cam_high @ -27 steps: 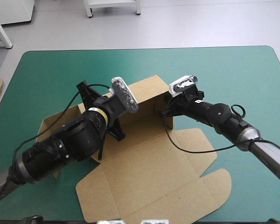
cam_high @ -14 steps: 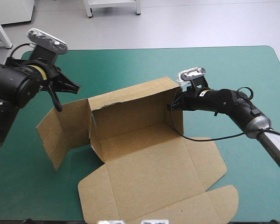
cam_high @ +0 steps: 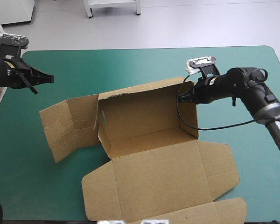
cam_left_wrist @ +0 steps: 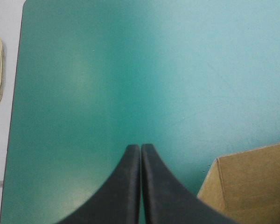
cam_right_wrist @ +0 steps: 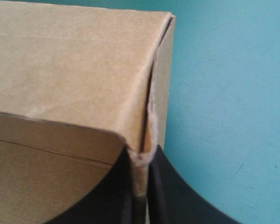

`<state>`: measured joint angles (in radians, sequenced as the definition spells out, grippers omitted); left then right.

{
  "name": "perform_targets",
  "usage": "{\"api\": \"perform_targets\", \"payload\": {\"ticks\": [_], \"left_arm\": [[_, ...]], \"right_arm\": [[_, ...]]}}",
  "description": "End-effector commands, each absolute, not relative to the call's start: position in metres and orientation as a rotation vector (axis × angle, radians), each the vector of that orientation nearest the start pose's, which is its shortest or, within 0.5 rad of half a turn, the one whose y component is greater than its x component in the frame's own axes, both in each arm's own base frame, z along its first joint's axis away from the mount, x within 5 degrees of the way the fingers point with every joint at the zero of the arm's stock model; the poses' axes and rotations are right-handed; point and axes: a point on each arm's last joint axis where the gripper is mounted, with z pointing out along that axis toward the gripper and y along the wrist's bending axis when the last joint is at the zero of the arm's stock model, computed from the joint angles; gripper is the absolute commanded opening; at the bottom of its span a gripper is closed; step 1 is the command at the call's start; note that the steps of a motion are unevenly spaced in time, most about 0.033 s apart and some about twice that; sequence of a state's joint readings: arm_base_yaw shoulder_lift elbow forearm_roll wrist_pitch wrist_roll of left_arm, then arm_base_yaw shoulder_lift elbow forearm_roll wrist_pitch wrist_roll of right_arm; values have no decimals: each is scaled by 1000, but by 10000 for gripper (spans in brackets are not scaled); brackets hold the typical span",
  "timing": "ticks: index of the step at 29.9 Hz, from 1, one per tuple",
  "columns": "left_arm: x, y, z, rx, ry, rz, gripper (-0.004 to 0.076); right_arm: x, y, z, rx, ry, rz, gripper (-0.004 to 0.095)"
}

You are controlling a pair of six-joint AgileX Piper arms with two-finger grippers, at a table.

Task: Fold the box

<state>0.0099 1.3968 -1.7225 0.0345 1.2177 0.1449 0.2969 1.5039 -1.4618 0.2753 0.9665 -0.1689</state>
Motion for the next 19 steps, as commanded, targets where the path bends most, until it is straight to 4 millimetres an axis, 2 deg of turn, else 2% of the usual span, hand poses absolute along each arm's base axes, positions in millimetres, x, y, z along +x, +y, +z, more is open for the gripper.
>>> {"api": "perform_targets", "payload": {"ticks": [1,11,15,19], "left_arm": [[276,6,474,152,2289,106,0],[293,3,463,177,2311,50,0],[294,2,461,179,2317,47,0],[294,2,461,179,2317,47,0]], "right_arm": [[303,114,383,-476,2477,413,1],[348,128,326,-487,2629,416,1],[363,132,316,-525,2581,396,2],[370,133,320,-505,2510,392,43]]}}
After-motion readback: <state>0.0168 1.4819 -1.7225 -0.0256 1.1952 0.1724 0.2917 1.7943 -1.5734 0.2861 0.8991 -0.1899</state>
